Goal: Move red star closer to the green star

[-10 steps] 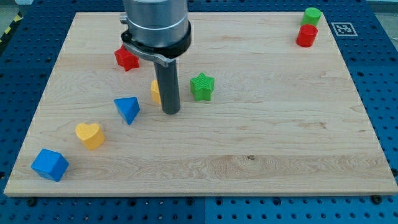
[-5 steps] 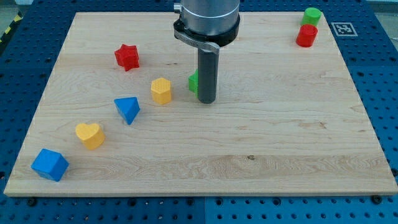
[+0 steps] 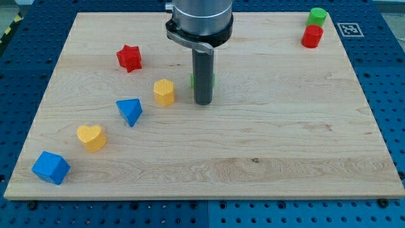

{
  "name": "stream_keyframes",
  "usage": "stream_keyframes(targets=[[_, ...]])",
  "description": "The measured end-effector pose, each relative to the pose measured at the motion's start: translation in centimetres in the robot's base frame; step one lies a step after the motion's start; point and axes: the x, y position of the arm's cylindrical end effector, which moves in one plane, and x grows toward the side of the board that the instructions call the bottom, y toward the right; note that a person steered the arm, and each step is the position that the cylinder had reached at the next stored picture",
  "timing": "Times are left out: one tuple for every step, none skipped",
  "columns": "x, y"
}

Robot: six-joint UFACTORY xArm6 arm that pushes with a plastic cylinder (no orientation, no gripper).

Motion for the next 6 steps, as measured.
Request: stream_keyframes(targets=[[-1.0,2.6],[-2.2,4.7],[-5.0,5.7],[-11.1,6.4],[-17.7,3.2],[-20.1,-5.6]])
